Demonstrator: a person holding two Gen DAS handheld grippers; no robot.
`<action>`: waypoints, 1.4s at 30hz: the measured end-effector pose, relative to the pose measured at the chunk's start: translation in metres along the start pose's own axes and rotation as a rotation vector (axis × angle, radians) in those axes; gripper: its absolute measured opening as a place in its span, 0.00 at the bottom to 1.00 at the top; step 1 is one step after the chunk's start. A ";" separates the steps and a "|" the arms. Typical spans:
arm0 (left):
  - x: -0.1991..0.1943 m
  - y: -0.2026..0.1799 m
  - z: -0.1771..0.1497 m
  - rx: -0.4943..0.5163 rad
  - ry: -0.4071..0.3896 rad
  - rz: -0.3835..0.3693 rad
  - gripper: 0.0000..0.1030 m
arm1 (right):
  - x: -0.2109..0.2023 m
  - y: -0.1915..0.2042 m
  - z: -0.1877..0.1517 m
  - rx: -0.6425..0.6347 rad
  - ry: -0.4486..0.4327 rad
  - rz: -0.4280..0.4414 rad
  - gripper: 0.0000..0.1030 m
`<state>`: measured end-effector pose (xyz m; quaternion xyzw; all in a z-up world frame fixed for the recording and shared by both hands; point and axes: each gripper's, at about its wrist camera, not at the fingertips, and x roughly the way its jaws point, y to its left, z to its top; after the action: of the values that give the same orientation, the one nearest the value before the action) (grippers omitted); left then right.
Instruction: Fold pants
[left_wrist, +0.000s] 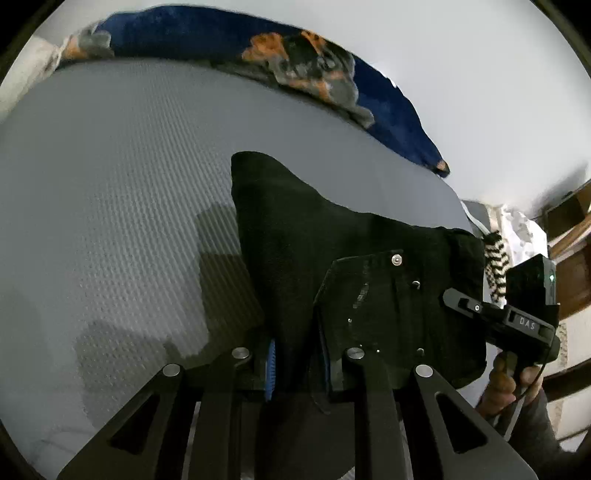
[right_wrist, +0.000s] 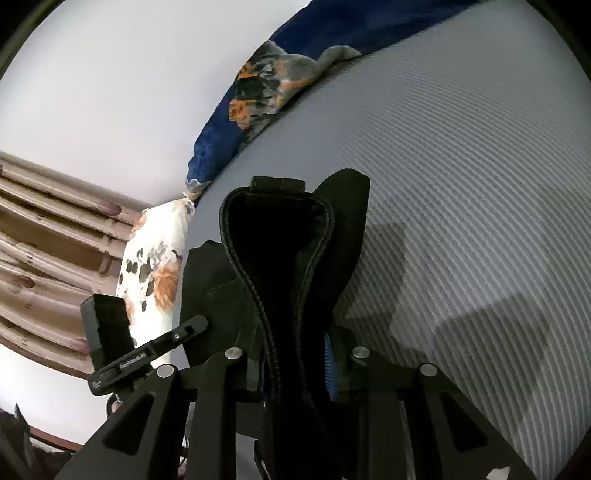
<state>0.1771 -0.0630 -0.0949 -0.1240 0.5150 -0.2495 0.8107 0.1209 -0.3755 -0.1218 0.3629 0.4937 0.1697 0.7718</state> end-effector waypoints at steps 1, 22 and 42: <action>-0.001 0.002 0.005 0.000 -0.007 0.006 0.18 | 0.005 0.002 0.007 -0.003 0.001 0.005 0.22; 0.027 0.053 0.123 0.008 -0.060 0.148 0.18 | 0.099 0.033 0.124 -0.109 0.023 -0.065 0.22; 0.018 0.063 0.058 0.046 -0.082 0.456 0.54 | 0.076 0.039 0.068 -0.263 -0.093 -0.419 0.50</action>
<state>0.2526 -0.0231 -0.1122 0.0042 0.4903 -0.0663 0.8690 0.2195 -0.3290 -0.1247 0.1563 0.4960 0.0521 0.8526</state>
